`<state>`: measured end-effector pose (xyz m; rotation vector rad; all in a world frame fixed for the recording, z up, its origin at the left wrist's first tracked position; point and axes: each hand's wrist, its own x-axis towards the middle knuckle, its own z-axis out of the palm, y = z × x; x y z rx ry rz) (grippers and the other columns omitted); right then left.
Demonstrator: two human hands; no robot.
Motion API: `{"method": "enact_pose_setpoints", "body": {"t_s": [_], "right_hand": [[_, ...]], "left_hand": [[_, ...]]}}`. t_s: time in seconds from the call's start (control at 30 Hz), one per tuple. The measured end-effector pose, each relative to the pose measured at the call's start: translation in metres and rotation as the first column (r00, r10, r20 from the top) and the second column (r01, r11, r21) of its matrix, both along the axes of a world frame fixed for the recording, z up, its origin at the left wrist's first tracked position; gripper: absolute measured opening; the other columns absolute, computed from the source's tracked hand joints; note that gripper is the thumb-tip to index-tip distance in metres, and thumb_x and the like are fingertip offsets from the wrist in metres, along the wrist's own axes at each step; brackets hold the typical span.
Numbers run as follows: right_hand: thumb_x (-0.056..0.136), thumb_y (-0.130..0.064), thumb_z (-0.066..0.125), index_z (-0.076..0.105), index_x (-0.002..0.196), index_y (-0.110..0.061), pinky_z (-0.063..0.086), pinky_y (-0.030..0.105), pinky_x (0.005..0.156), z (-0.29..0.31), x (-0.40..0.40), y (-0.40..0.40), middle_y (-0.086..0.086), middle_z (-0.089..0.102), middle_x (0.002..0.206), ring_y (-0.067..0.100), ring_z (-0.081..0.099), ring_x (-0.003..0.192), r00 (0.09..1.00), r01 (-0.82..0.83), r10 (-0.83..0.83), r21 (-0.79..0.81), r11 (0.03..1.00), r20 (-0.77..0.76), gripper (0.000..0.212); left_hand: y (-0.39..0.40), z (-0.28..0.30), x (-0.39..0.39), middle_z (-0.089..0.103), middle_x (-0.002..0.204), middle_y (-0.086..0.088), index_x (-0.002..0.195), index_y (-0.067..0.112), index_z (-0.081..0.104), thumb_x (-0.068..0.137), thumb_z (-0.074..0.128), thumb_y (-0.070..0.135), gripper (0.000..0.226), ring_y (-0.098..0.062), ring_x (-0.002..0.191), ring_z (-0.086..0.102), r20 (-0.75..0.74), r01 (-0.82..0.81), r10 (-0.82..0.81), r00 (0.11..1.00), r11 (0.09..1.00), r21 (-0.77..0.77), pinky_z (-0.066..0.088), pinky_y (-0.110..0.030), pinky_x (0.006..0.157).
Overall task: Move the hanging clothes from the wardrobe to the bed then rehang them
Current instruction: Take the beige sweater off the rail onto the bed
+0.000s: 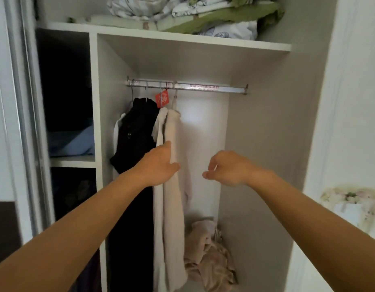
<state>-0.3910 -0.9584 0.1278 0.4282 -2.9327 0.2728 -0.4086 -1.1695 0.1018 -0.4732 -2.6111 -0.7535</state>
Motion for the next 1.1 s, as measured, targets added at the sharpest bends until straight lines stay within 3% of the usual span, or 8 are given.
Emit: {"method": "enact_pose_setpoints", "body": {"t_s": [0.13,0.23,0.43,0.57,0.73,0.9,1.0,1.1], "right_hand": [[0.091,-0.046,0.058,0.068,0.088,-0.008,0.058,0.035,0.073,0.034,-0.062,-0.023,0.009,0.07,0.073,0.023,0.07,0.068,0.998,-0.024,0.02,-0.076,0.997,-0.059,0.039],[0.091,-0.044,0.057,0.063,0.09,-0.009,0.061,0.036,0.072,0.057,-0.103,-0.048,0.009,0.069,0.083,0.023,0.071,0.071,0.997,-0.044,0.033,-0.168,0.985,-0.066,0.035],[0.094,-0.044,0.055,0.054,0.109,-0.007,0.062,0.042,0.075,0.077,-0.163,-0.089,0.014,0.068,0.098,0.029,0.073,0.073,0.997,-0.036,0.011,-0.358,0.933,-0.071,0.04],[0.099,-0.042,0.049,0.044,0.105,-0.013,0.061,0.045,0.077,0.078,-0.187,-0.108,0.015,0.062,0.102,0.034,0.07,0.083,0.997,-0.007,-0.017,-0.308,0.951,-0.075,0.031],[0.095,-0.039,0.054,0.05,0.103,-0.011,0.061,0.041,0.074,0.078,-0.217,-0.116,0.012,0.06,0.1,0.032,0.065,0.086,0.99,0.096,-0.117,-0.237,0.967,-0.077,0.03],[0.096,-0.022,0.055,0.052,0.121,-0.006,0.054,0.036,0.078,0.076,-0.236,-0.124,0.016,0.061,0.113,0.031,0.062,0.098,0.985,0.118,-0.135,-0.144,0.983,-0.11,0.03],[0.098,-0.02,0.051,0.051,0.125,-0.007,0.049,0.033,0.082,0.073,-0.238,-0.128,0.014,0.061,0.118,0.028,0.061,0.1,0.969,0.105,-0.121,-0.086,0.991,-0.216,0.03],[0.097,-0.013,0.053,0.053,0.116,-0.009,0.046,0.031,0.073,0.071,-0.239,-0.127,0.012,0.06,0.104,0.022,0.053,0.084,0.952,0.073,-0.102,-0.11,0.991,-0.287,0.019]], "left_hand": [[0.009,0.017,-0.055,0.058,0.117,-0.004,0.126,0.014,0.046,0.093,0.058,0.027,0.038,-0.022,0.101,0.059,-0.047,-0.097,0.1,0.994,0.993,0.063,0.053,-0.036,0.085],[0.013,0.026,-0.093,0.058,0.11,-0.008,0.116,0.01,0.048,0.092,0.055,0.021,0.028,-0.023,0.093,0.059,-0.101,-0.193,0.199,0.975,0.979,0.072,0.054,-0.038,0.077],[0.018,0.029,-0.149,0.057,0.112,-0.008,0.129,0.006,0.044,0.088,0.051,0.01,0.042,-0.024,0.092,0.061,-0.012,-0.219,0.224,0.975,0.964,0.148,0.05,-0.03,0.062],[0.017,0.024,-0.165,0.062,0.1,-0.008,0.119,0.013,0.053,0.083,0.043,0.0,0.04,-0.022,0.084,0.062,-0.08,-0.061,0.076,0.994,0.984,0.167,0.048,-0.03,0.056],[0.007,0.024,-0.175,0.065,0.098,-0.012,0.113,0.008,0.063,0.086,0.04,-0.001,0.036,-0.027,0.089,0.066,-0.085,0.024,-0.009,0.996,0.983,0.182,0.058,-0.04,0.073],[-0.003,0.028,-0.176,0.052,0.071,-0.004,0.071,0.01,0.052,0.08,0.04,-0.002,0.019,-0.031,0.077,0.063,-0.077,0.031,-0.02,0.997,0.988,0.154,0.04,-0.026,0.05],[-0.008,0.029,-0.177,0.052,0.07,-0.002,0.074,0.009,0.052,0.078,0.04,-0.001,0.016,-0.02,0.065,0.055,-0.074,0.023,-0.012,0.997,0.989,0.149,0.037,-0.025,0.05],[-0.011,0.027,-0.179,0.055,0.072,-0.004,0.079,0.004,0.054,0.077,0.042,0.003,0.013,-0.018,0.063,0.054,-0.084,0.027,-0.014,0.996,0.987,0.16,0.04,-0.028,0.051]]}}
